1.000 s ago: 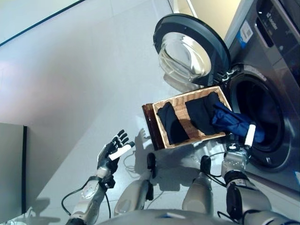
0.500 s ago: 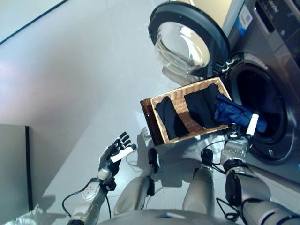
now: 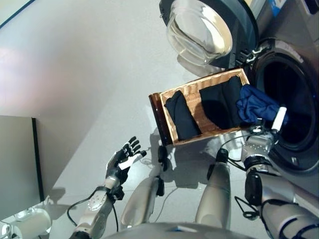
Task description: Pick up the clothes and place them into the washing machine
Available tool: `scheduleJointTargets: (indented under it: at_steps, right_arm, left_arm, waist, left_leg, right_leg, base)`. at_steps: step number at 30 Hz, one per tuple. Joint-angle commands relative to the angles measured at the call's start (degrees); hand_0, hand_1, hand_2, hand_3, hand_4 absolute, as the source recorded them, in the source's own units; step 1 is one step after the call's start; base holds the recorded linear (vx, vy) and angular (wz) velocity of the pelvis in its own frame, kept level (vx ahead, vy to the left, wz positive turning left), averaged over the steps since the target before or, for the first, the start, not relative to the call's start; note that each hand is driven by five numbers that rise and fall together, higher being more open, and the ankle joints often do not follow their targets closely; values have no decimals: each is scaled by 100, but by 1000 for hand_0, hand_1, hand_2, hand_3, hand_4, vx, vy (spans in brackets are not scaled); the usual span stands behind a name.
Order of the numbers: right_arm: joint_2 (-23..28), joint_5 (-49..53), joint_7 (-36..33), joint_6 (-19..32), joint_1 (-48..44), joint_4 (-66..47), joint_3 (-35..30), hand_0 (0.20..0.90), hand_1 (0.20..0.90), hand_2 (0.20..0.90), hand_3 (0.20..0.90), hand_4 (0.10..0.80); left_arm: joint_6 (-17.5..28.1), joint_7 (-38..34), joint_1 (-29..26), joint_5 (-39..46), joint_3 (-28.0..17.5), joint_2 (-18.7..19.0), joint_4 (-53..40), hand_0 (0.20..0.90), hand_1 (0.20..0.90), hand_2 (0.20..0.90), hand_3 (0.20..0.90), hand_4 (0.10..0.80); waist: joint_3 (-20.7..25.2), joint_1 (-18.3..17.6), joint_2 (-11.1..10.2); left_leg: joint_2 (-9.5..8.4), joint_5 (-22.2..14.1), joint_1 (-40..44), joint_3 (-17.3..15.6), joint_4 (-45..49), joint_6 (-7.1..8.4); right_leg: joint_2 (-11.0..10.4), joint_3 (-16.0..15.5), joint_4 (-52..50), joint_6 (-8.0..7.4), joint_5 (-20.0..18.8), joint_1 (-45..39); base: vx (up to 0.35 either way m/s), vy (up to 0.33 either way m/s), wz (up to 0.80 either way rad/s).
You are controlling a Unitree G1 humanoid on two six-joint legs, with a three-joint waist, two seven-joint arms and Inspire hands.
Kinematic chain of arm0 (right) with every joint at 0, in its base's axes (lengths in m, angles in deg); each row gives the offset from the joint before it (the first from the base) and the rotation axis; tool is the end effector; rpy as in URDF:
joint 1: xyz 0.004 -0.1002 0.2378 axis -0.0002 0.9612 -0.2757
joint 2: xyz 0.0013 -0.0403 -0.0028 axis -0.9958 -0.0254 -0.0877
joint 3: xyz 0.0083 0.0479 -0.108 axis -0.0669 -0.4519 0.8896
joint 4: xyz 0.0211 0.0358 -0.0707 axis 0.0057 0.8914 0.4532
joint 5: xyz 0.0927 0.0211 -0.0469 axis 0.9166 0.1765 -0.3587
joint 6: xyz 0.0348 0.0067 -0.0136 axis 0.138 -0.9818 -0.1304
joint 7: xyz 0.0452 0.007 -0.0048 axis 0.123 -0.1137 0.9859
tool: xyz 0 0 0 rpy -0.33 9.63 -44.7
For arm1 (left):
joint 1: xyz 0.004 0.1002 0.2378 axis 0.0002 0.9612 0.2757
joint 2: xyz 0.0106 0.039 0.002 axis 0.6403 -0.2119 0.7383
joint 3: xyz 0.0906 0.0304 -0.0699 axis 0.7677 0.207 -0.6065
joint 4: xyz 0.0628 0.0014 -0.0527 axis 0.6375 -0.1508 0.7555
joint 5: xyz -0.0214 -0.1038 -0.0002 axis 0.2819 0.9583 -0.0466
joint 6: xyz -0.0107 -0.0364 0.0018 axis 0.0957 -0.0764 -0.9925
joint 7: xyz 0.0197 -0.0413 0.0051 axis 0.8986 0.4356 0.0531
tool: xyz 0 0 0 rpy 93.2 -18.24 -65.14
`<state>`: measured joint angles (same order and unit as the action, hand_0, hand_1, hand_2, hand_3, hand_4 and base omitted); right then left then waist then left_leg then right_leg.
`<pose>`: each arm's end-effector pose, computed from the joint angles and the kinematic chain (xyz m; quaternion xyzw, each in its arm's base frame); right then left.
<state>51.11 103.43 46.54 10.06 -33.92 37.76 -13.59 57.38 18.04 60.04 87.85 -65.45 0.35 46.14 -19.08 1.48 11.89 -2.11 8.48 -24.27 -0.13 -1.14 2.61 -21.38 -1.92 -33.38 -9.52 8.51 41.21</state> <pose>0.2983 -0.3043 0.0463 0.5278 -0.1126 -0.4222 0.7284 0.1367 0.1796 -0.0577 -0.1806 0.1719 -0.0658 0.9662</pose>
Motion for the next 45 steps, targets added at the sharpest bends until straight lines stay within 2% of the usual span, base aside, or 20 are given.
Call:
scheduleJointTargets:
  at_steps: [1, 9, 16, 20, 25, 26, 31, 39, 45]
  right_arm:
    - [770, -371, 38, 413, -589, -85, 199, 200, 200, 200, 200, 300]
    - [1280, 186, -222, 865, -1110, 35, -222, 200, 200, 200, 200, 300]
    - [2044, 23, -852, 808, -1463, 567, -349, 200, 200, 200, 200, 300]
    - [2312, 156, -937, 887, -1438, 555, -491, 200, 200, 200, 200, 300]
    - [2540, 234, -1080, 961, -1409, 649, -682, 200, 200, 200, 200, 300]
    - [2551, 228, -1090, 958, -1412, 645, -686, 200, 200, 200, 200, 300]
    - [2978, 38, -1329, 1054, -1626, 550, -610, 200, 200, 200, 200, 300]
    - [3360, -70, -1344, 1149, -1917, 406, -347, 200, 200, 200, 200, 300]
    - [3327, -43, -1296, 1078, -1858, 594, -279, 200, 200, 200, 200, 300]
  left_arm:
    - [376, -15, 167, 108, -109, 329, -495, 900, 900, 900, 900, 800]
    - [402, -169, 177, 60, 18, 310, -525, 900, 900, 900, 900, 800]
    - [448, -240, 157, 41, 64, 360, -756, 900, 900, 900, 900, 800]
    - [421, -239, 214, 45, 84, 345, -853, 900, 900, 900, 900, 800]
    - [408, -220, 154, 60, 157, 368, -809, 900, 900, 900, 900, 800]
    - [408, -219, 147, 62, 163, 366, -814, 900, 900, 900, 900, 800]
    - [391, -182, 220, 167, 200, 419, -956, 900, 900, 900, 900, 800]
    - [369, -154, 270, 217, 211, 525, -977, 900, 900, 900, 900, 800]
    - [368, -145, 273, 265, 176, 535, -946, 900, 900, 900, 900, 800]
  waist:
    - [210, 188, -22]
    - [309, 301, 163]
    - [396, 395, 403]
    - [402, 399, 530]
    - [441, 383, 716]
    - [431, 377, 726]
    - [496, 361, 869]
    - [538, 304, 888]
    - [506, 254, 863]
  left_leg:
    - [329, -1199, 453, 100, 910, 365]
    - [260, -979, 665, 88, 328, 343]
    - [164, -780, 763, 108, -103, 405]
    - [127, -613, 812, 164, -320, 442]
    - [61, -636, 849, 240, -383, 475]
    - [59, -580, 822, 253, -386, 477]
    - [45, -611, 840, 284, -386, 502]
    - [125, -620, 917, 267, -386, 499]
    - [171, -634, 982, 225, -386, 489]
  right_leg:
    - [-222, 177, 836, -293, -1289, -70]
    - [-232, 240, 944, -346, -1366, 38]
    - [-349, 244, 1001, -429, -1294, 19]
    - [-359, 217, 1093, -428, -1366, -37]
    - [-409, 207, 1140, -468, -1278, -145]
    - [-408, 200, 1176, -454, -1359, -138]
    - [-404, 182, 1144, -455, -1338, -183]
    - [-330, 220, 1025, -452, -1333, -139]
    - [-293, 225, 923, -437, -1299, -115]
  base:
    - [33, 23, 0]
    - [15, 36, 0]
    - [-8, 23, 8]
    - [-15, 6, 7]
    - [-1, 0, 1]
    - [-22, 6, 6]
    - [0, 4, 7]
    - [0, -1, 1]
    - [0, 0, 0]
